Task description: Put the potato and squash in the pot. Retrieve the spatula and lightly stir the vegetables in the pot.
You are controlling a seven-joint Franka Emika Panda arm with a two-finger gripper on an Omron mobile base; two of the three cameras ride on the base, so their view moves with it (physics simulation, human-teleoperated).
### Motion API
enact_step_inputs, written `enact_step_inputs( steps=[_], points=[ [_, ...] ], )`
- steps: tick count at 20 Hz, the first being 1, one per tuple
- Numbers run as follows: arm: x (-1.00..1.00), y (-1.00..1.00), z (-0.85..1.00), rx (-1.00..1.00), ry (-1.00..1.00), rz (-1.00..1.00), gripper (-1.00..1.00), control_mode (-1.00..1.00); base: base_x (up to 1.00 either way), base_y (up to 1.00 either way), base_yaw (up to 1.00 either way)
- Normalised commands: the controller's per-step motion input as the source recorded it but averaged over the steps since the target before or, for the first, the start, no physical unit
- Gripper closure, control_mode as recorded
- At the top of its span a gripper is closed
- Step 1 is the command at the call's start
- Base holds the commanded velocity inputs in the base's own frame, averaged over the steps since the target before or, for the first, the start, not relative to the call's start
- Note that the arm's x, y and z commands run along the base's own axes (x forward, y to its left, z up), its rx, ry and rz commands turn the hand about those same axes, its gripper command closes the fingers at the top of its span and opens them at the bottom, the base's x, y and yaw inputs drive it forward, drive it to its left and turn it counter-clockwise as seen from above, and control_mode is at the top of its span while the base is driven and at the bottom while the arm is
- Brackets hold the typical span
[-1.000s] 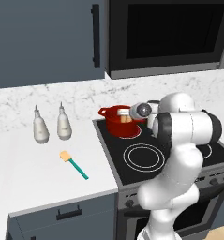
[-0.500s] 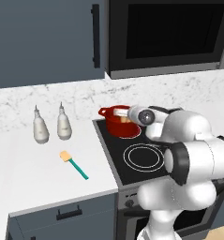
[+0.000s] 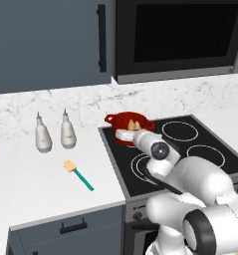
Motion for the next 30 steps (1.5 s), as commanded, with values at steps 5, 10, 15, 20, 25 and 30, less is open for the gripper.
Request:
enact_step_inputs(
  steps=[5,10,15,20,25,30],
  points=[
    [-0.60,0.63,1.00,0.00,0.35,0.03,-1.00,-1.00,0.00,0.00,0.00],
    [-0.43,0.60,1.00,0.00,0.37,0.01,-1.00,-1.00,0.00,0.00,0.00],
    [-0.37,0.39,1.00,-0.04,0.34,0.00,-1.00,-1.00,0.00,0.00,0.00],
    [-0.94,0.30,0.34,-0.37,0.06,0.06,-1.00,-1.00,0.00,0.00,0.00],
    [-0.87,0.00,-0.37,-0.46,0.01,0.27,-1.00,-1.00,0.00,0.00,0.00],
    [-0.09,0.00,-0.28,-0.27,0.14,0.61,-1.00,-1.00,0.00,0.00,0.00]
  ],
)
